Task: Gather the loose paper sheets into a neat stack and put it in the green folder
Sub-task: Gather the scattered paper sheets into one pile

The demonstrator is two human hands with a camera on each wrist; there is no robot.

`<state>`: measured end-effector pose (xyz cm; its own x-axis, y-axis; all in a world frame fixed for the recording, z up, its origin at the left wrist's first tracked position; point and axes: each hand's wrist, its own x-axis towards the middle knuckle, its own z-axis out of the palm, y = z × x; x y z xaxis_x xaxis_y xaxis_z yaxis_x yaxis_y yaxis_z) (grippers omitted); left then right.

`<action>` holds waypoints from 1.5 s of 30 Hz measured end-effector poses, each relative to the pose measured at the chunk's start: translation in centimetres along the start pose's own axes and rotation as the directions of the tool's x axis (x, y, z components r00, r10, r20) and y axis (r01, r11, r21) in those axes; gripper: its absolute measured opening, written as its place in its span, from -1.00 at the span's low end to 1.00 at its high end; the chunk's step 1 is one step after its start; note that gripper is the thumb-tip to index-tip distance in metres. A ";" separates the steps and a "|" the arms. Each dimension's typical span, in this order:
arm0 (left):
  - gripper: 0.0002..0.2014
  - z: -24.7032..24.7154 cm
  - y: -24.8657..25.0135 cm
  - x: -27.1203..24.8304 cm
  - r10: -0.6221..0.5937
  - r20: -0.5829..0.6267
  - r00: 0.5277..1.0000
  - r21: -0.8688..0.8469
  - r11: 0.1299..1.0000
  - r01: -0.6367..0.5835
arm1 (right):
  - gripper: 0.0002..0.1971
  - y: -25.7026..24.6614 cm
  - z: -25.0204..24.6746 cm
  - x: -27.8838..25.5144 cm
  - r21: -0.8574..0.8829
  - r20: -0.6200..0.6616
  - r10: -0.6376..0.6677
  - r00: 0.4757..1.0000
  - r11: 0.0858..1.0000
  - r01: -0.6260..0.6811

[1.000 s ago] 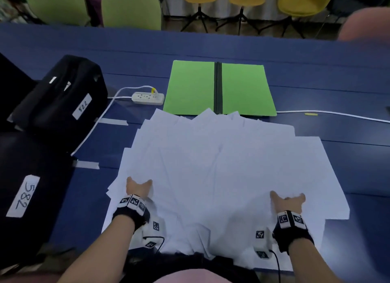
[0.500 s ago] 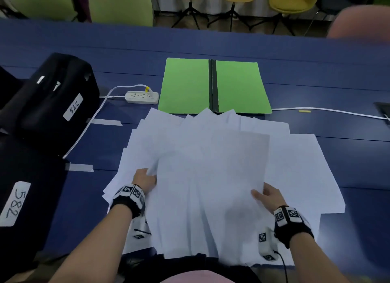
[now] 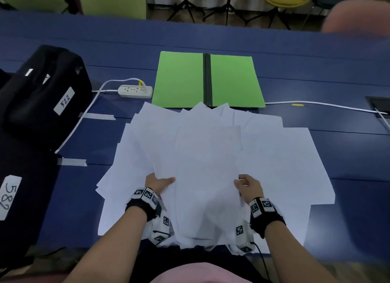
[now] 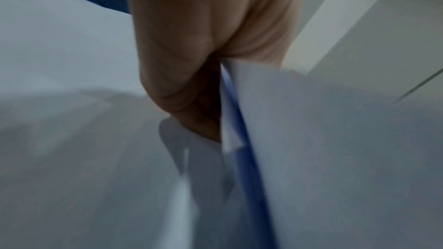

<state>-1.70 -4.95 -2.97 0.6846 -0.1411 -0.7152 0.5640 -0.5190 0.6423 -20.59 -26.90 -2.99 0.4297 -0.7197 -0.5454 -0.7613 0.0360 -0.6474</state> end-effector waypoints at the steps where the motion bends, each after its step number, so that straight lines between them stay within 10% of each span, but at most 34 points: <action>1: -0.49 0.1 0.0 0.0 -0.003 -0.010 1.000 0.005 1.000 0.003 | -0.77 0.7 -1.2 0.4 0.036 -0.089 0.051 0.995 0.998 -0.048; 8: -0.55 0.9 -0.5 0.0 0.036 -0.107 0.994 0.086 0.996 -0.027 | -0.30 7.2 -9.6 0.3 -0.024 -0.442 0.470 0.764 0.845 -0.534; 14: -0.93 2.0 -1.0 -0.3 -0.022 -0.163 0.986 0.095 0.995 0.038 | -0.31 7.2 -8.4 2.5 0.055 -0.121 0.318 0.940 0.948 -0.314; 16: -0.75 2.0 -1.0 -0.5 -0.040 -0.173 0.984 0.086 0.995 0.055 | -0.30 6.9 -8.2 2.6 -0.068 -0.079 0.258 0.963 0.962 -0.263; 21: -0.95 2.1 -1.2 -1.7 -0.072 -0.153 0.986 0.041 0.996 0.079 | -0.07 6.7 -8.6 2.4 -0.166 -0.266 0.264 0.927 0.935 -0.314; 23: -0.65 2.5 -1.7 -1.9 -0.058 -0.110 0.992 -0.005 0.998 0.057 | -0.05 6.6 -8.2 2.4 -0.101 -0.225 0.250 0.942 0.955 -0.278; 32: -0.59 4.2 -1.9 -2.7 -0.013 -0.163 0.987 0.146 0.989 0.037 | -0.78 6.1 -7.2 3.2 -0.298 0.014 0.165 0.986 0.942 -0.153; 36: -0.83 3.9 -1.7 -2.2 -0.022 -0.176 0.984 0.160 0.986 0.050 | -0.42 5.1 -7.3 3.2 -0.225 0.038 0.069 0.997 0.973 -0.059; 39: -0.66 3.0 -0.9 -2.3 -0.005 -0.174 0.985 0.163 0.986 0.033 | -0.54 4.4 -8.7 3.9 -0.151 -0.102 0.008 0.995 0.988 -0.023; 44: -0.91 2.2 -0.8 -2.0 -0.074 -0.090 0.993 0.160 0.983 0.088 | -0.76 1.5 -7.2 4.3 -0.223 0.112 -0.149 0.982 0.960 0.171; 45: -0.66 2.3 -1.2 -1.7 -0.070 -0.070 0.995 0.141 0.987 0.080 | -0.79 0.8 -6.6 4.4 -0.195 0.102 -0.174 0.980 0.962 0.191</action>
<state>-4.59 -6.00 -3.12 0.6739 -0.0448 -0.7375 0.5460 -0.6423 0.5379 -22.52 -34.63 -2.35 0.6024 -0.6407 -0.4760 -0.7452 -0.2378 -0.6230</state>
